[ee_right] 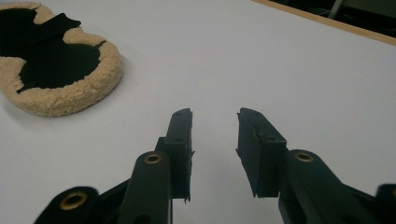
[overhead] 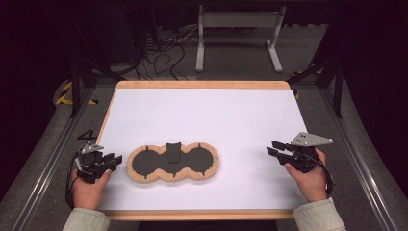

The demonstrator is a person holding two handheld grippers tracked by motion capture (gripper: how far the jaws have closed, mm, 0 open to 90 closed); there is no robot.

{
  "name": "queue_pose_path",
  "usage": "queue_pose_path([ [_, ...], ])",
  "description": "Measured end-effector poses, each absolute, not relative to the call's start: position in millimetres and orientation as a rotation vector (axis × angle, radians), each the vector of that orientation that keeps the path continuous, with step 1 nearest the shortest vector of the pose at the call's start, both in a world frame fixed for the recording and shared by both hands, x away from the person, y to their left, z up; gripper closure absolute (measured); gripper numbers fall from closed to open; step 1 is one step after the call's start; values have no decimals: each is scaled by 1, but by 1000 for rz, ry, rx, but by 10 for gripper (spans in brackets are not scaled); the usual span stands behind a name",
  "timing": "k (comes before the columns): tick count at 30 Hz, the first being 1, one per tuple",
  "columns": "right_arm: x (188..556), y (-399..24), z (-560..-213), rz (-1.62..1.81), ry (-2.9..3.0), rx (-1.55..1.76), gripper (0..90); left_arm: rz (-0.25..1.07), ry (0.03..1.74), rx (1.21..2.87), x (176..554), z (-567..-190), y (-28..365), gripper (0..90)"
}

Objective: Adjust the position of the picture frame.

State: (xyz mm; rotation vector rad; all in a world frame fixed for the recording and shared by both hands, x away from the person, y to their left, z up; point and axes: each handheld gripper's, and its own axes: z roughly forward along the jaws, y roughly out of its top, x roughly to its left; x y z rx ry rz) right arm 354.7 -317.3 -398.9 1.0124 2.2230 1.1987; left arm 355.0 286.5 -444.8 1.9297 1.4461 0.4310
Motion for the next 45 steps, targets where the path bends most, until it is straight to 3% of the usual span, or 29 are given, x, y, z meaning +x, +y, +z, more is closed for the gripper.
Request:
queue_pose_path([
  [6, 354, -316, -398, 1185, 2224, 1005, 656, 377, 1452, 1987, 359, -449, 284, 818],
  [11, 354, -317, -398, 1183, 2221, 1007, 656, 325, 1434, 2015, 360, -448, 282, 886],
  [17, 352, -311, -396, 1162, 2223, 980, 651, 240, 1420, 2091, 362, -451, 268, 893],
  [27, 352, -308, -397, 1148, 2232, 977, 645, 220, 1433, 2069, 362, -451, 266, 900],
  [45, 345, -314, -401, 1126, 2227, 1008, 641, 201, 1322, 2124, 376, -451, 223, 900],
])
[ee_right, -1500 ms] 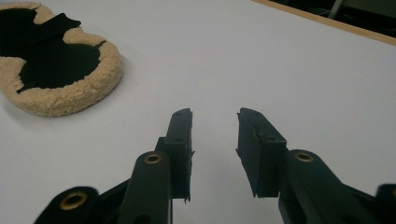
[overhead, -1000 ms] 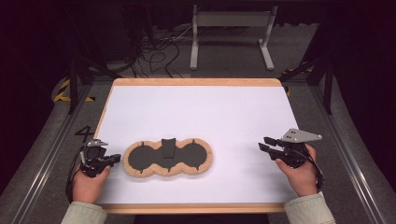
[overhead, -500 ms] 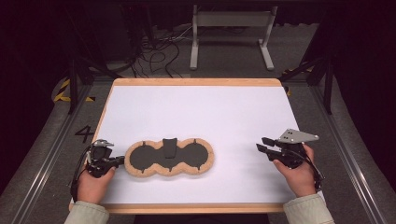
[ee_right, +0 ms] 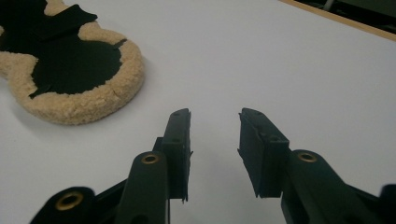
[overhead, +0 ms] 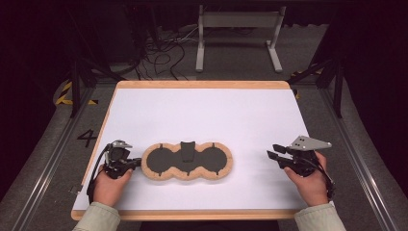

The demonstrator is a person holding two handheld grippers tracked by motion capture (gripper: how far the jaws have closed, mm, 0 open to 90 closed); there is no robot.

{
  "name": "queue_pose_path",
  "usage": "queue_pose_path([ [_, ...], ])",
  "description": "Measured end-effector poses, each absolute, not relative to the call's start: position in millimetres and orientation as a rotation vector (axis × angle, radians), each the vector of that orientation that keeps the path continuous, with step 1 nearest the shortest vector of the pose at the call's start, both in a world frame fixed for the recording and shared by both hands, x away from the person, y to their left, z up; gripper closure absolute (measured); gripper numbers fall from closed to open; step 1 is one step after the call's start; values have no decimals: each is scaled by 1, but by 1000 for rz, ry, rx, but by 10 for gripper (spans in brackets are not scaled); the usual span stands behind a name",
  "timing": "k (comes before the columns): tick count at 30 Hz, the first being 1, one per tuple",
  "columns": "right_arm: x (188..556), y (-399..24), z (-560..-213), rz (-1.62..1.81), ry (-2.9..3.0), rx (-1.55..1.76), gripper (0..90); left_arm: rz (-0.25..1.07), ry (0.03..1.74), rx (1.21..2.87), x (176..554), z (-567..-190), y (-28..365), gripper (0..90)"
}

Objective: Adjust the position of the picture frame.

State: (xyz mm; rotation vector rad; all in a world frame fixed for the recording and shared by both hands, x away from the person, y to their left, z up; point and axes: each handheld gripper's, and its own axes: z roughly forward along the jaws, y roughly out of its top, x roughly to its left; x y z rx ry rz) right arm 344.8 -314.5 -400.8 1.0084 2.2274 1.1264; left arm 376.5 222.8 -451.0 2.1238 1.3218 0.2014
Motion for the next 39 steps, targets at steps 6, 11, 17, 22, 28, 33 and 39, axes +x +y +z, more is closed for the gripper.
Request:
queue_pose_path([
  [6, 339, -322, -402, 1120, 2216, 1034, 641, 167, 1261, 2149, 384, -451, 199, 900],
  [11, 335, -326, -403, 1111, 2206, 1049, 640, 136, 1186, 2192, 384, -450, 174, 900],
  [17, 333, -329, -403, 1117, 2198, 1060, 647, 140, 1127, 2216, 384, -450, 155, 900],
  [22, 334, -327, -404, 1115, 2202, 1059, 646, 121, 1096, 2220, 385, -447, 155, 876],
  [28, 335, -326, -406, 1138, 2224, 1063, 692, 173, 1096, 2103, 393, -428, 166, 849],
  [33, 334, -322, -407, 1139, 2260, 1051, 739, 280, 980, 2182, 400, -412, 147, 858],
  [39, 331, -319, -407, 1147, 2281, 1042, 754, 358, 923, 2206, 411, -407, 132, 852],
])
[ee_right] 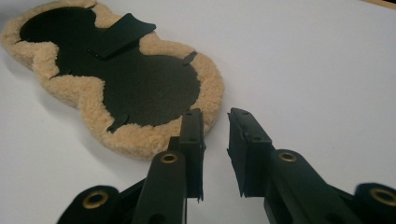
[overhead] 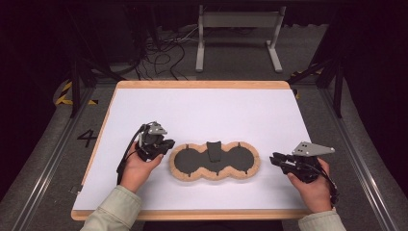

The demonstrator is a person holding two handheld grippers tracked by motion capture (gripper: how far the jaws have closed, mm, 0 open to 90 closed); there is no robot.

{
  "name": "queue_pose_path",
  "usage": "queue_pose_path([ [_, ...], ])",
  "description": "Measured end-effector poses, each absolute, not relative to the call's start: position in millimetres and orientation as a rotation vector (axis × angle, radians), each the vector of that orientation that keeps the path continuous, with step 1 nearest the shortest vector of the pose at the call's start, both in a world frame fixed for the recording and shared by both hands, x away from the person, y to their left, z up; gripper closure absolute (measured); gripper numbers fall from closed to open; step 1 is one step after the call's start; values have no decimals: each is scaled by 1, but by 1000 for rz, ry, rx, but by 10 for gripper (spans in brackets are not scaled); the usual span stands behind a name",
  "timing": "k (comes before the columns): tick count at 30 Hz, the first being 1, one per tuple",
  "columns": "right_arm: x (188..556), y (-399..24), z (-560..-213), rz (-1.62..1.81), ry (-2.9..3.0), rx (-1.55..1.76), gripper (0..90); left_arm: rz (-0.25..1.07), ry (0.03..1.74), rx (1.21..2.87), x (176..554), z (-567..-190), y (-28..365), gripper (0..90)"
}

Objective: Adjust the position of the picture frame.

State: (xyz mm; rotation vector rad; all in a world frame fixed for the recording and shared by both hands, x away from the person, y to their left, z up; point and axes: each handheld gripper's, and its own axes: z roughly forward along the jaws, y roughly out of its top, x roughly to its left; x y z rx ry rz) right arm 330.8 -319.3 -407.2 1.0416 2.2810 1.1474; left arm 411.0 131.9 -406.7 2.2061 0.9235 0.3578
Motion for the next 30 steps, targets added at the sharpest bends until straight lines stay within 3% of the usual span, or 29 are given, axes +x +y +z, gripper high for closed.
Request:
queue_pose_path([
  [13, 318, -316, -411, 1176, 2323, 1041, 758, 286, 974, 2199, 449, -431, 127, 833],
  [16, 314, -315, -411, 1186, 2333, 1040, 757, 292, 992, 2221, 455, -437, 124, 777],
  [27, 307, -319, -410, 1211, 2332, 1053, 744, 154, 965, 2276, 461, -449, 118, 764],
  [30, 307, -319, -409, 1227, 2330, 1054, 745, 129, 967, 2282, 459, -448, 118, 811],
])
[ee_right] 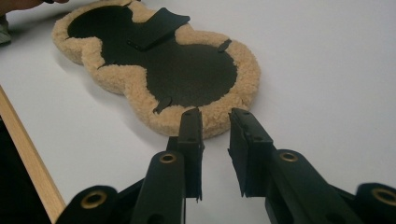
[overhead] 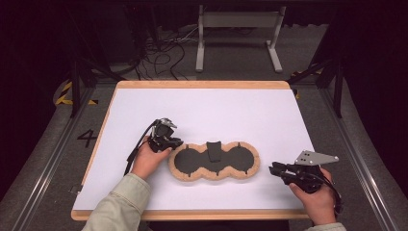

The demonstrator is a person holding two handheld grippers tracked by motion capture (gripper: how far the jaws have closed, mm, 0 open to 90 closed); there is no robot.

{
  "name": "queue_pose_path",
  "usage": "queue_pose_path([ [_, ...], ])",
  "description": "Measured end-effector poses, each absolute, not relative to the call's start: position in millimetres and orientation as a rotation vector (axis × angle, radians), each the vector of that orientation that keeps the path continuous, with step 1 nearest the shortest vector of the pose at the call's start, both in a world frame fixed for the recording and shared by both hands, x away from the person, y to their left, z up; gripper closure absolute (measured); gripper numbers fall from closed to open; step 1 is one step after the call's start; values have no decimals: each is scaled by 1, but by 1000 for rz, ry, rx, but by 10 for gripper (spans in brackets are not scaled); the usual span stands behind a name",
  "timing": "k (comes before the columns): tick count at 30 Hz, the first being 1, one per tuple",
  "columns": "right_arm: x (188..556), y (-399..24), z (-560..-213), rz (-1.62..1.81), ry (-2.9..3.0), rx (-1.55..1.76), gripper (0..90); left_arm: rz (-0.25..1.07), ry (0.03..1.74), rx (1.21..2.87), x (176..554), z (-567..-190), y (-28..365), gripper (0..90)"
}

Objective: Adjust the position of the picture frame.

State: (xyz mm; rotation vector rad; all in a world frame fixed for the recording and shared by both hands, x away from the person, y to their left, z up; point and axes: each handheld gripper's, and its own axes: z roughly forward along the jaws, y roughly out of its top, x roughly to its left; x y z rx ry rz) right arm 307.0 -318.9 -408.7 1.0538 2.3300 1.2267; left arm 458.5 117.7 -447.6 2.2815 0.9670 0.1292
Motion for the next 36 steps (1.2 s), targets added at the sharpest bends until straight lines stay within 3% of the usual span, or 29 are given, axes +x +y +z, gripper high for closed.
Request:
queue_pose_path([
  [4, 309, -315, -409, 1222, 2350, 1042, 746, 103, 936, 2313, 453, -446, 116, 900],
  [19, 321, -288, -414, 1157, 2480, 958, 752, 5, 764, 2453, 420, -442, 118, 889],
  [23, 325, -282, -416, 1140, 2514, 940, 753, 8, 762, 2450, 416, -442, 121, 835],
  [28, 331, -273, -421, 1124, 2566, 917, 795, 46, 809, 2422, 412, -442, 129, 683],
  [33, 337, -258, -429, 1063, 2656, 868, 890, 95, 813, 2393, 407, -439, 137, 669],
  [36, 340, -257, -428, 1079, 2667, 875, 900, 101, 831, 2376, 403, -439, 140, 667],
])
